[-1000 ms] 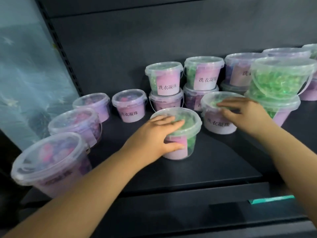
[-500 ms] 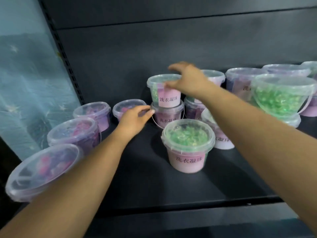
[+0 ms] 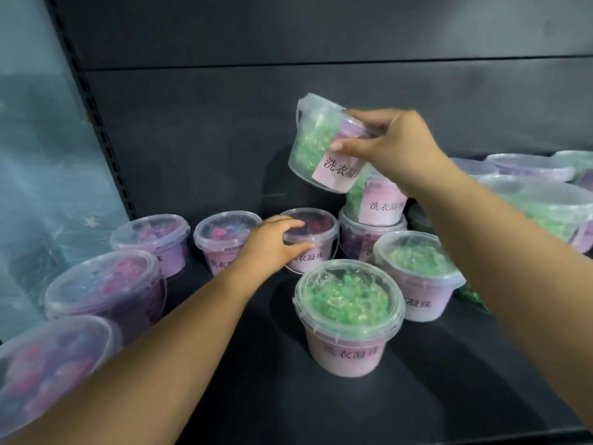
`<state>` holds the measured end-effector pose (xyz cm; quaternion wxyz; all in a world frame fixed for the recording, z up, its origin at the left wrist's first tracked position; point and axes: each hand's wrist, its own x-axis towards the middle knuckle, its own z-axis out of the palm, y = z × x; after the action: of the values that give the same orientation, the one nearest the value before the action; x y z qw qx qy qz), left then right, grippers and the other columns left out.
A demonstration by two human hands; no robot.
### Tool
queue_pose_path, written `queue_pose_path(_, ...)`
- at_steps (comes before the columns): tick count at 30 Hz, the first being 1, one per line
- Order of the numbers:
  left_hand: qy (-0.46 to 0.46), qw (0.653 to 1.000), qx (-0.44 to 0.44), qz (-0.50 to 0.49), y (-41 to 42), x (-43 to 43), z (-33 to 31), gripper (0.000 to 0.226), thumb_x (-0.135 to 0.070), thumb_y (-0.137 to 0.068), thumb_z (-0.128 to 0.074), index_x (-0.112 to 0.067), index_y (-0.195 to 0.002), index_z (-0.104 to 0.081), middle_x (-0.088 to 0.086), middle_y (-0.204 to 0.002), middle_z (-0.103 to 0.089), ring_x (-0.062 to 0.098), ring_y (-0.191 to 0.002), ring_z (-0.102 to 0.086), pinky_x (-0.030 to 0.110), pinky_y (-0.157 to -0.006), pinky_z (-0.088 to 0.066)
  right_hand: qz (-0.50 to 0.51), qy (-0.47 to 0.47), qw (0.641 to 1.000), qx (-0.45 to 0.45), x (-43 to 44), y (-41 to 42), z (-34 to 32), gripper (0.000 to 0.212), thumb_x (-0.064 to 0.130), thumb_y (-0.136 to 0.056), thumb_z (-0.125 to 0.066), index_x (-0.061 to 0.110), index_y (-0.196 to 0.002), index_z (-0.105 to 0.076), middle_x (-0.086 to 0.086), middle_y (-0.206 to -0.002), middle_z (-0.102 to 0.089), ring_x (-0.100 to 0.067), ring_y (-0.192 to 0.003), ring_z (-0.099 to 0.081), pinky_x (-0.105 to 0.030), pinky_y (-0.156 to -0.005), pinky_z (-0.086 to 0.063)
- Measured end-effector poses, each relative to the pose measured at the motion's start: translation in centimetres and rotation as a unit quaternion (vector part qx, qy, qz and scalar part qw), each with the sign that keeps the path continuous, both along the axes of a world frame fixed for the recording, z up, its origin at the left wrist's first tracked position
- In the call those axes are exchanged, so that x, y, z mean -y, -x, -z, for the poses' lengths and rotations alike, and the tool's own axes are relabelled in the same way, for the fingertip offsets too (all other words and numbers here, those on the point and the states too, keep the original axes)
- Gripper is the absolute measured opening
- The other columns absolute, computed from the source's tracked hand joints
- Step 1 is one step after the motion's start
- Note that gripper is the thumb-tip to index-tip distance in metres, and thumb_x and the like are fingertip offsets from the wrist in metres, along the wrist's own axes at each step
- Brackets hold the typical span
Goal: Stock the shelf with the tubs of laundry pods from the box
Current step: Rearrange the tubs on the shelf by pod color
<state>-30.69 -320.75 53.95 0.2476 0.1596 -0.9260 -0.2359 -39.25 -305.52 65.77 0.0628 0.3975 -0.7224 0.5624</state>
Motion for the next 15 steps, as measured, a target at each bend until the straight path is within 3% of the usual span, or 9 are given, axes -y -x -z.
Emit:
queue_pose_path(2, 0.012, 0.999, 0.035, 0.013, 0.8, 0.0, 0.0, 0.055, -0.032, -0.079, -0.07, -0.016, -0.129, -0.054, 0.003, -0.141, -0.045, 0.015, -0.132, -0.039, 0.018, -0.105, -0.024, -0.013, -0.001, 1.0, -0.008, -2.0, -1.0, -0.4, 0.051, 0.018, -0.067, -0.082, 0.027, -0.113, -0.064, 0.015, -0.086, -0.069, 0.009, -0.078, -0.06, -0.011, -0.077, -0.048)
queue_pose_path(4, 0.025, 0.997, 0.073, 0.027, 1.3, -0.1, -0.2, 0.053, -0.032, -0.081, -0.067, -0.016, -0.13, -0.053, 0.005, -0.144, -0.043, 0.016, -0.134, -0.037, 0.02, -0.107, -0.023, -0.018, -0.006, 1.0, -0.014, -4.4, -1.8, -0.1, 0.047, 0.015, -0.067, -0.08, 0.035, -0.105, -0.061, 0.027, -0.07, -0.065, 0.018, -0.063, -0.055, -0.002, -0.066, -0.043)
queue_pose_path(8, 0.026, 0.997, 0.061, 0.03, 1.1, 0.0, -0.2, 0.044, -0.027, -0.084, -0.065, -0.01, -0.124, -0.059, 0.006, -0.138, -0.051, 0.018, -0.129, -0.044, 0.015, -0.099, -0.025, 0.047, -0.049, 0.998, -0.006, -9.0, -2.4, 2.0, 0.046, 0.013, -0.068, -0.079, 0.033, -0.105, -0.06, 0.022, -0.082, -0.06, 0.025, -0.053, -0.048, 0.005, -0.055, -0.037)
queue_pose_path(11, 0.055, 0.994, 0.084, 0.038, 0.8, -0.1, -0.4, 0.05, -0.026, -0.082, -0.068, -0.012, -0.127, -0.055, 0.006, -0.14, -0.049, 0.019, -0.131, -0.041, 0.017, -0.103, -0.023, 0.11, -0.126, 0.986, -0.026, -10.6, -2.1, 4.0, 0.05, 0.015, -0.069, -0.079, 0.019, -0.116, -0.064, 0.011, -0.107, -0.062, 0.014, -0.071, -0.055, 0.003, -0.064, -0.039)
queue_pose_path(15, 0.078, 0.993, 0.088, 0.031, 0.5, -0.4, -0.7, 0.052, -0.028, -0.082, -0.067, -0.013, -0.129, -0.053, 0.006, -0.138, -0.051, 0.019, -0.13, -0.044, 0.016, -0.1, -0.025, 0.156, -0.202, 0.961, -0.105, -11.3, -2.1, 5.4, 0.05, 0.016, -0.073, -0.077, 0.017, -0.12, -0.062, -0.002, -0.132, -0.055, -0.011, -0.097, -0.057, -0.002, -0.08, -0.028)
